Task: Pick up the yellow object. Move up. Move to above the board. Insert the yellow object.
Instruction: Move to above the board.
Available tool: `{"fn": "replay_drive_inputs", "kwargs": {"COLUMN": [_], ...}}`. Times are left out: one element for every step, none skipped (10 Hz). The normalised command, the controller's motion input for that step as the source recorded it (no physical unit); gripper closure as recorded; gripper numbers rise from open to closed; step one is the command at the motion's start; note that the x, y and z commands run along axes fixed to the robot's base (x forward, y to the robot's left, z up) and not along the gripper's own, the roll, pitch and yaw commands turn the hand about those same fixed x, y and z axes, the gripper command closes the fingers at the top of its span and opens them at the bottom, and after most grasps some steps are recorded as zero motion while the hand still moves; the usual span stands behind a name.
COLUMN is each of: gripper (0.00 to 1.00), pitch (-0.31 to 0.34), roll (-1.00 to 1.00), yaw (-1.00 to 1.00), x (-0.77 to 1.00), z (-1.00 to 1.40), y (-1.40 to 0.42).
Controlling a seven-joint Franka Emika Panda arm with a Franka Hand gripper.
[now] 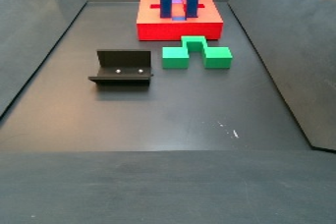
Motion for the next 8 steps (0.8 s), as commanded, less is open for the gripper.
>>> {"fn": "replay_drive_inputs", "kwargs": {"gripper": [1.0, 1.0, 1.0, 1.0, 1.0, 1.0, 1.0, 1.0], "pitch": [0.035, 0.037, 0.051, 0.105, 0.107, 0.154, 0.152, 0.139], "roll": [0.0, 0.0, 0.0, 0.0, 0.02, 0.04, -0.02, -0.01], "yaw": [0.0, 0.0, 0.0, -0.03, -0.02, 0.0, 0.0, 0.0], "x": [0.01, 0.03, 0.03, 0.72, 0.72, 0.76, 0.78, 0.78], "z": [0.46, 0.25, 0.18, 0.2, 0.18, 0.17, 0.17, 0.18], "y": [0.0, 0.0, 0.0, -1.4, -1.4, -1.4, -1.4, -1.4]}}
